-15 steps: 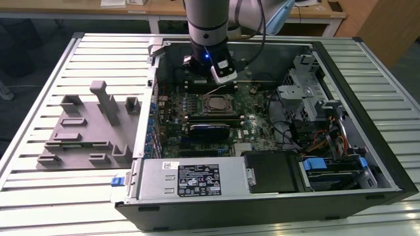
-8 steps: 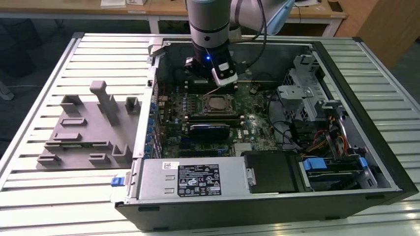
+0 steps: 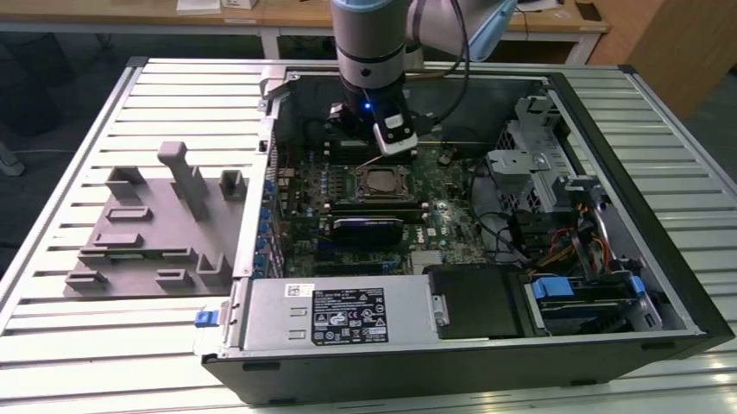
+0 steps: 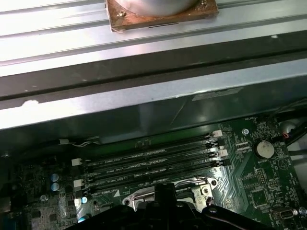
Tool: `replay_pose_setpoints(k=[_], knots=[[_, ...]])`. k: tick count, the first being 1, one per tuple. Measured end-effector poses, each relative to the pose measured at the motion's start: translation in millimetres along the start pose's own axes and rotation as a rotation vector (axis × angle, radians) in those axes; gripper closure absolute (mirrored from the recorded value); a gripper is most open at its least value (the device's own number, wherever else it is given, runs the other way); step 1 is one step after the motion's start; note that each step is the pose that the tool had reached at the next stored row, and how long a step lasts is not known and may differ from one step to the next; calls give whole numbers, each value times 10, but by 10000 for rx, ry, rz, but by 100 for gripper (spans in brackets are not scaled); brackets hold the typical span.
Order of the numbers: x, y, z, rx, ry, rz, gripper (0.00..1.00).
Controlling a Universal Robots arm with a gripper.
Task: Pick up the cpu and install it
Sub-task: 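Install the first cpu locking lever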
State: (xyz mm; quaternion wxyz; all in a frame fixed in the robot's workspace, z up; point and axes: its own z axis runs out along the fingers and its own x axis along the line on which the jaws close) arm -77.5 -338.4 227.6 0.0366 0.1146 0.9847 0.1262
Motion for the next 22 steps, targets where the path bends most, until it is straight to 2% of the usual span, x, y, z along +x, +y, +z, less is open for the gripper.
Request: replay_pose_setpoints(k=[14,22], knots=[[-35,-14,90,61,-139,482,89],[-52,14,133,76,-167,576,89]])
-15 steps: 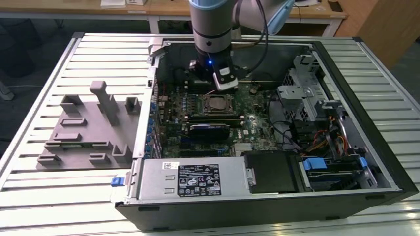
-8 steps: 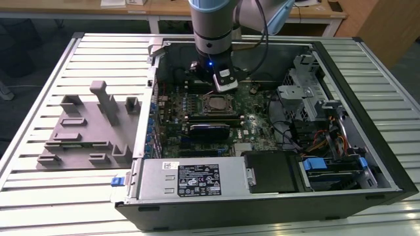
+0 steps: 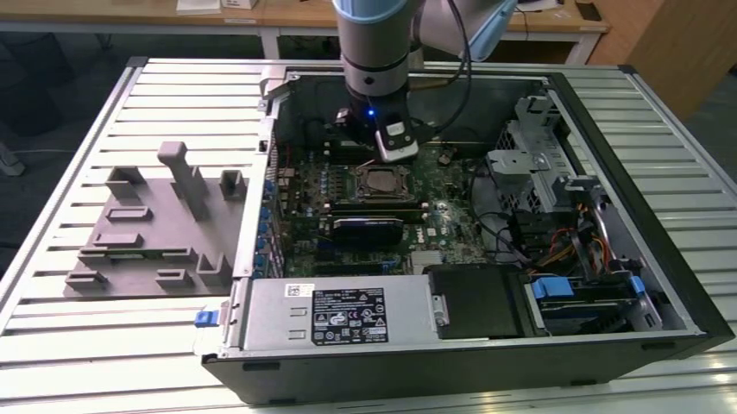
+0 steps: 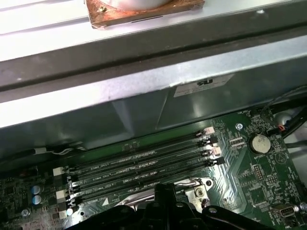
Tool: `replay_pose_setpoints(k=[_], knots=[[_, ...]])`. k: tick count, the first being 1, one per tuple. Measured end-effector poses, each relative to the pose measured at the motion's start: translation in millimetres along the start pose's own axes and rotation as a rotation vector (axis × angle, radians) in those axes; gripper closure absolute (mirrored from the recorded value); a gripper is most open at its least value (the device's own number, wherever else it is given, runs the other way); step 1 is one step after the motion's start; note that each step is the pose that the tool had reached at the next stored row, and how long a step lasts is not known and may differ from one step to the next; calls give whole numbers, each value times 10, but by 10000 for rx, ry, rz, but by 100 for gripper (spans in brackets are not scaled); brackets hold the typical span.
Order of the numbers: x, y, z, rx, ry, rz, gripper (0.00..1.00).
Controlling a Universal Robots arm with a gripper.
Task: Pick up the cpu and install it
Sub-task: 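Install the first cpu locking lever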
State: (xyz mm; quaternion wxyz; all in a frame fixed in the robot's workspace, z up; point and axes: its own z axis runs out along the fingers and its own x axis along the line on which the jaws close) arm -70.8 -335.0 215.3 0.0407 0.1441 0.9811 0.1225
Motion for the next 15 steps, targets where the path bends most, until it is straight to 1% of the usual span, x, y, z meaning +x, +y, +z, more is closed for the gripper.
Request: replay_pose_setpoints(k=[5,11,12,14,15], knots=[[1,35,21,26,-6,-3,89],[6,74,41,105,-33,-4,89],[6,74,42,107,-37,-4,89],[7,73,45,102,-62,-8,89],[7,72,49,93,-90,-13,89]])
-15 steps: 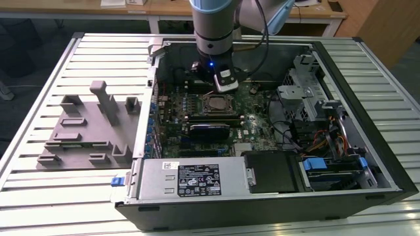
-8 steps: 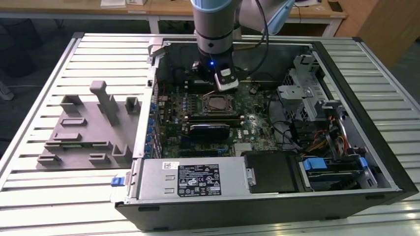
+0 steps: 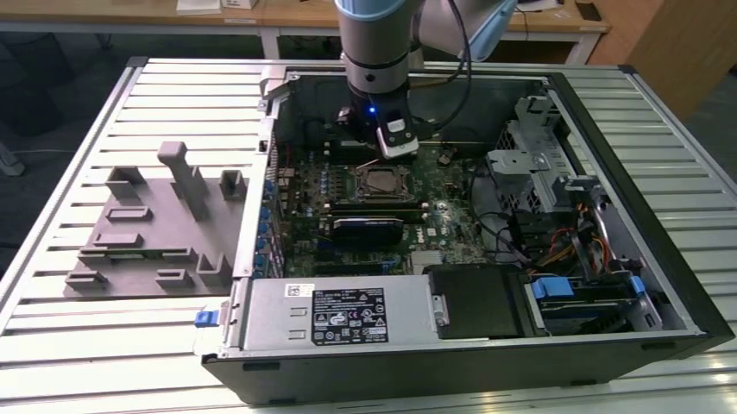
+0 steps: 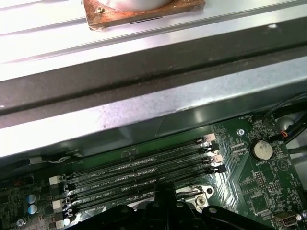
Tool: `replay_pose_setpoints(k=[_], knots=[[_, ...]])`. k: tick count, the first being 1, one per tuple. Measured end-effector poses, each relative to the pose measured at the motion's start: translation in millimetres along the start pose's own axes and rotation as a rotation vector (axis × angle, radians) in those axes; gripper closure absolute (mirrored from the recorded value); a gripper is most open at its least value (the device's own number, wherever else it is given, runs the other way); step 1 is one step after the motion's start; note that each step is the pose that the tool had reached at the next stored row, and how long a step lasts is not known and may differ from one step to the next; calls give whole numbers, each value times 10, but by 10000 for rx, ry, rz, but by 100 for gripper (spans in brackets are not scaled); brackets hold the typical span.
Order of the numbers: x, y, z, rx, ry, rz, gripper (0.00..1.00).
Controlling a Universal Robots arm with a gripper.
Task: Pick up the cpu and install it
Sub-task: 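Install the first cpu locking lever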
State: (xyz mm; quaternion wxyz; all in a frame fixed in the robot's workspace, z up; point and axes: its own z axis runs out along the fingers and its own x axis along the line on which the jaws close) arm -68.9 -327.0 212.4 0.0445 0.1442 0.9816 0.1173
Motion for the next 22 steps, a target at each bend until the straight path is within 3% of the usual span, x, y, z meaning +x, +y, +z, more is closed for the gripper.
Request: replay_pose_setpoints(k=[6,10,16,22], knots=[[1,-6,26,-106,-331,-79,89],[1,-6,26,-103,-334,-77,89],[4,-7,42,-46,-539,669,89],[46,29,66,-33,-592,859,89]])
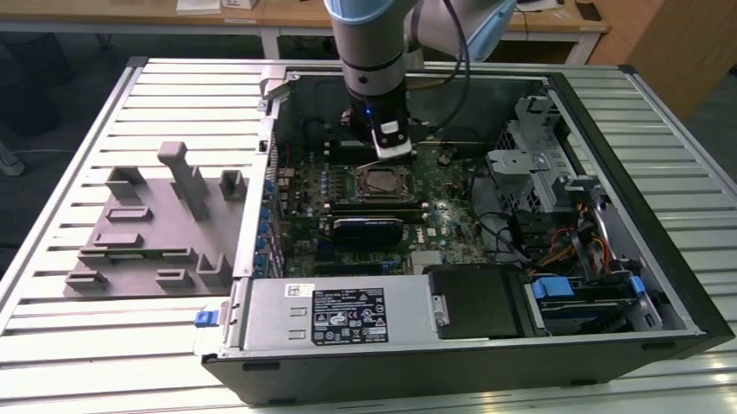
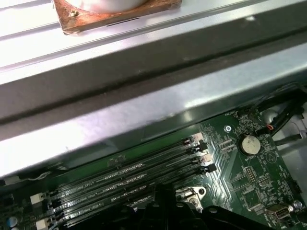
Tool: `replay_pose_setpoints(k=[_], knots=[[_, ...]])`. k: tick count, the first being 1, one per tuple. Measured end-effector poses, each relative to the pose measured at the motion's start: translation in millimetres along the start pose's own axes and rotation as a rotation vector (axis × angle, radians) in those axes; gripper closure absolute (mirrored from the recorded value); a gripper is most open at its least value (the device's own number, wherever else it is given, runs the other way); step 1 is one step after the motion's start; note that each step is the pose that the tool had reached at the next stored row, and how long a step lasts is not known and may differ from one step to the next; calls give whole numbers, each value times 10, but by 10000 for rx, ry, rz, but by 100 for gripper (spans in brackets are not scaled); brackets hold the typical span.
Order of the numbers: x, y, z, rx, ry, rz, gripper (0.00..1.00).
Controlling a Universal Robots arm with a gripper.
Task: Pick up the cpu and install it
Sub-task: 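Install the first cpu locking lever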
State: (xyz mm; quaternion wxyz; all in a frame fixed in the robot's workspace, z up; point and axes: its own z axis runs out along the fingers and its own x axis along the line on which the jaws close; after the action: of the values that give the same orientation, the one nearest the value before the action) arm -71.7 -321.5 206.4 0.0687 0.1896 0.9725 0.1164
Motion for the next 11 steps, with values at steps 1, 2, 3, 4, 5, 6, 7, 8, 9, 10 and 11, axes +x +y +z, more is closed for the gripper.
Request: replay_pose_setpoints(k=[1,2,3,4,5,6,7,8,9,10,11], knots=[[9,5,3,4,-6,13,89],[15,7,7,14,-18,28,89],[18,8,11,28,-46,44,89],[20,9,15,42,-75,59,89],[22,8,19,52,-107,78,89],[24,7,23,57,-134,97,89],[26,6,28,58,-160,118,89],[29,5,32,59,-183,138,89],[33,3,36,59,-209,160,89],[37,2,40,61,-236,181,89],[40,0,45,62,-265,202,89]])
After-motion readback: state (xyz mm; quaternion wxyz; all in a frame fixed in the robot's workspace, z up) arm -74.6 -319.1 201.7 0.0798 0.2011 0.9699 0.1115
